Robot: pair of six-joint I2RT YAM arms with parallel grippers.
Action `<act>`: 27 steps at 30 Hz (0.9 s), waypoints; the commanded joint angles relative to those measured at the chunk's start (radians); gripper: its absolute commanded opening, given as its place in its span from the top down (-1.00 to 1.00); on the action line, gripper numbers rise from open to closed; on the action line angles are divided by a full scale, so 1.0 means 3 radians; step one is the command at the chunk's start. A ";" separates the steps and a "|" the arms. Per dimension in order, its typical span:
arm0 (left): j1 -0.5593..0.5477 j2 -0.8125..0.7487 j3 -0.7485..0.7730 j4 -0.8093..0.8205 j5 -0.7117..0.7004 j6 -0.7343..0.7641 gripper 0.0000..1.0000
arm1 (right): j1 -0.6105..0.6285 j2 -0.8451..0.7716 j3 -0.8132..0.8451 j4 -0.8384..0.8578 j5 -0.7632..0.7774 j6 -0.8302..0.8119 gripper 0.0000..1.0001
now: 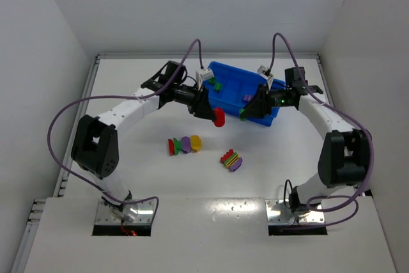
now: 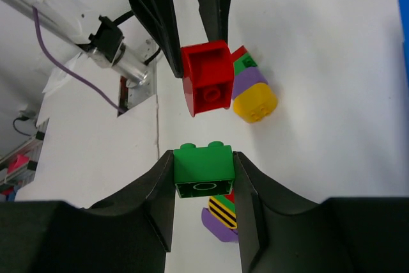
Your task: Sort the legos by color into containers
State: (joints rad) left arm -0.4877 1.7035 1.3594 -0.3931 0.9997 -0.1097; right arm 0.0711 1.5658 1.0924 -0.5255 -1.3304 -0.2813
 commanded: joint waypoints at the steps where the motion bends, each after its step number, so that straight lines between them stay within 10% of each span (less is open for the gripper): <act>1: 0.0076 -0.0248 -0.0093 0.0012 -0.0014 0.0008 0.62 | -0.0063 0.0047 0.0204 0.0049 -0.0111 -0.0151 0.73; 16: -0.0020 0.0406 0.1000 0.0012 -0.1900 -0.0064 0.62 | -0.0125 0.0084 0.0429 0.0166 0.0650 -0.0152 0.73; 27: -0.0128 0.1296 0.2088 0.0042 -0.1508 -0.0125 0.62 | -0.0227 -0.0162 0.0255 0.0264 0.0927 -0.0044 0.73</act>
State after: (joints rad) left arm -0.5076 2.0621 1.8736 -0.4053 0.4717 -0.1364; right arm 0.0227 1.5738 1.1725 -0.4931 -1.0649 -0.2932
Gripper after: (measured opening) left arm 0.416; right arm 0.371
